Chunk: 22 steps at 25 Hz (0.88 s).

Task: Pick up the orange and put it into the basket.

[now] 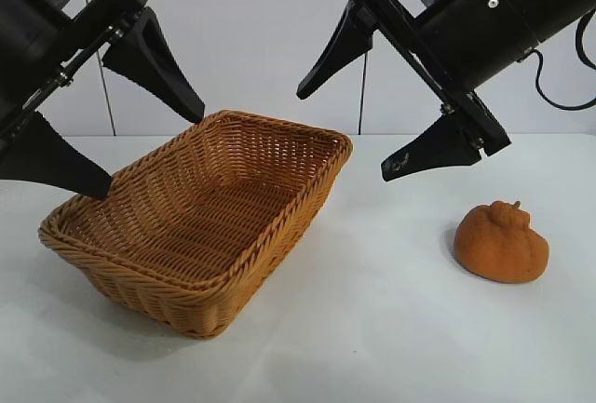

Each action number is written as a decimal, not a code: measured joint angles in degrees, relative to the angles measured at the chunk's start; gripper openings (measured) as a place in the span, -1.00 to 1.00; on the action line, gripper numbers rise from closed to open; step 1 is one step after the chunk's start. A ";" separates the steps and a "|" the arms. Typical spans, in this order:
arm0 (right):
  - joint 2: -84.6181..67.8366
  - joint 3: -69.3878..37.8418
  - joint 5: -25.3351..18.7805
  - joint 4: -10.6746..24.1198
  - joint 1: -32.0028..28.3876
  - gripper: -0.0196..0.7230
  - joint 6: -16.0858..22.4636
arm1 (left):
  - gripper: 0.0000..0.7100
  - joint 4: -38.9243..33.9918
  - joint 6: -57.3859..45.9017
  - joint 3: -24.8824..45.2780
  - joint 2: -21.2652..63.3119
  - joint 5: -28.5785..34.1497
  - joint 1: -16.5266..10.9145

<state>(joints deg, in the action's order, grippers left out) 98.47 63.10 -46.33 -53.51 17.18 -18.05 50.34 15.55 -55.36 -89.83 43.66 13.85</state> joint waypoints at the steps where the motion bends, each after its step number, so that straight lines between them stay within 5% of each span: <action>1: 0.00 0.00 0.00 0.00 0.00 0.92 0.00 | 0.95 0.00 0.00 0.00 0.00 0.00 0.00; 22: 0.00 0.00 0.00 0.00 0.00 0.92 0.00 | 0.95 0.00 0.00 0.00 0.00 -1.26 0.00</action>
<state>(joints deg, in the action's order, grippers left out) 98.47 63.10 -46.33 -53.51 17.18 -18.05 50.34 15.55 -55.36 -89.83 42.41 13.85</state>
